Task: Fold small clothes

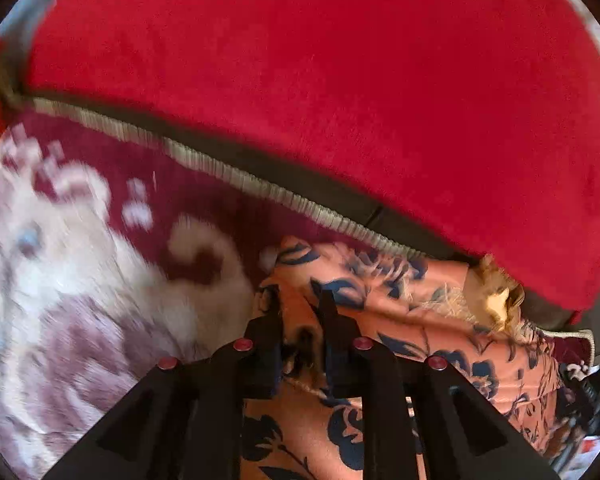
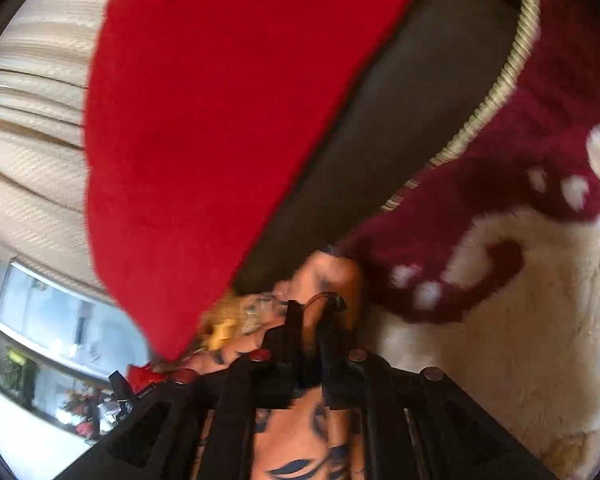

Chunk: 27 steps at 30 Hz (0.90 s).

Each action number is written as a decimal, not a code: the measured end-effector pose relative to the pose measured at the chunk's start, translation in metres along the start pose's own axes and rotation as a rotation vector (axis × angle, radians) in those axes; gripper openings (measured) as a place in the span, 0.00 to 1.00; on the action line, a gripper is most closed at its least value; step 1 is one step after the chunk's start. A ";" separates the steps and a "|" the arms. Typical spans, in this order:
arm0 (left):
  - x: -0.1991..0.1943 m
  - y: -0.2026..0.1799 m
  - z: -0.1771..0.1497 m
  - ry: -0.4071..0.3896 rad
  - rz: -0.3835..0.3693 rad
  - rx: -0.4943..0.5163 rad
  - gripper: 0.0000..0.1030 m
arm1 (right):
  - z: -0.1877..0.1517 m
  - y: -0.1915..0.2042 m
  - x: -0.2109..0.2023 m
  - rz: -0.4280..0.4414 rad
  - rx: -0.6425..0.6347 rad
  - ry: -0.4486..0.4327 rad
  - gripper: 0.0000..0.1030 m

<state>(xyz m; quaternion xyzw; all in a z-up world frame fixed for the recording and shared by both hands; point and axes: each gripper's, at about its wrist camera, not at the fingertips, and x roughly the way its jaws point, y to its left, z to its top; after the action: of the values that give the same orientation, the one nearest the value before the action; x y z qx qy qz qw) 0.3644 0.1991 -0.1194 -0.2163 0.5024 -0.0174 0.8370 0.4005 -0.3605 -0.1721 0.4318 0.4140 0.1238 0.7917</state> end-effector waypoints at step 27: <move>-0.156 -0.035 -0.086 -0.166 -0.054 0.128 0.16 | -0.076 0.158 -0.094 -0.140 -0.376 0.113 0.18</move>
<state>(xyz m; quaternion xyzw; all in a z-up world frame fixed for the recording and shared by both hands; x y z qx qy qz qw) 0.2211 0.1759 -0.0109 -0.1768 0.4232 -0.0540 0.8870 0.3088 -0.2741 -0.0176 0.2393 0.4564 0.1677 0.8404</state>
